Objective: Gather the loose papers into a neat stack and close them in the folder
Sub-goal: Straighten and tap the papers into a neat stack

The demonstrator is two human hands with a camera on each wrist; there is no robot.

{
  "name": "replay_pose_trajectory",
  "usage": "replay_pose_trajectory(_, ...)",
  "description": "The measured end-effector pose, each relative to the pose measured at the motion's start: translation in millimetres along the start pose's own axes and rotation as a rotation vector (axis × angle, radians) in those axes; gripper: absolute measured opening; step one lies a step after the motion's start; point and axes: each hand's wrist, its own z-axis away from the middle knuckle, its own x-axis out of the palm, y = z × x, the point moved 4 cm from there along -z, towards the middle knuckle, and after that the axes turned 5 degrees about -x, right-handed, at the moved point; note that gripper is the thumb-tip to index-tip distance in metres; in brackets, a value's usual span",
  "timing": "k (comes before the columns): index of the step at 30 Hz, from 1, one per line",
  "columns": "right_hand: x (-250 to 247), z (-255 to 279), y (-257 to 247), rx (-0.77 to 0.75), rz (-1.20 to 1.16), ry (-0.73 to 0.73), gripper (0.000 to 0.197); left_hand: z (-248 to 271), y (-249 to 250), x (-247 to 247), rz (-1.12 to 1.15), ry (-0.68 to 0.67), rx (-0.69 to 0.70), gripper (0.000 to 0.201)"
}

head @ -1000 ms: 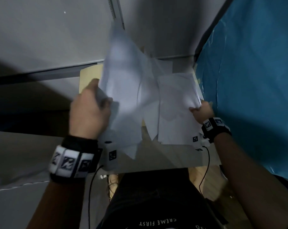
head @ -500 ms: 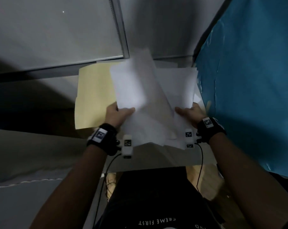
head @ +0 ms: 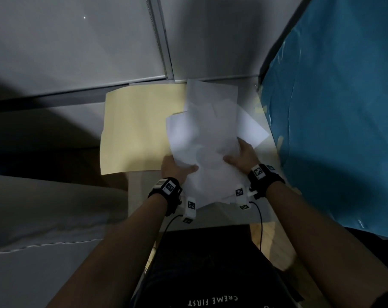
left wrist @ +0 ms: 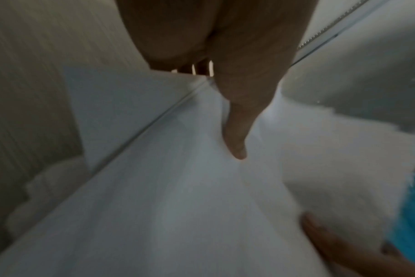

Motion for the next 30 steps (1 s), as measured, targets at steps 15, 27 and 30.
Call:
replay_pose_trajectory(15, -17.6, 4.5, -58.2, -0.127, -0.103, 0.154, 0.077, 42.8, 80.9, -31.6, 0.556, 0.098, 0.366, 0.052)
replay_pose_trajectory(27, -9.1, 19.6, -25.4, 0.086, -0.323, 0.241, 0.053, 2.8, 39.4, -24.9, 0.307, 0.059, 0.321, 0.023)
replay_pose_trajectory(30, -32.1, 8.4, 19.8, 0.401, -0.243, 0.514, 0.067, -6.5, 25.0, -47.2, 0.449, 0.121, 0.224, 0.029)
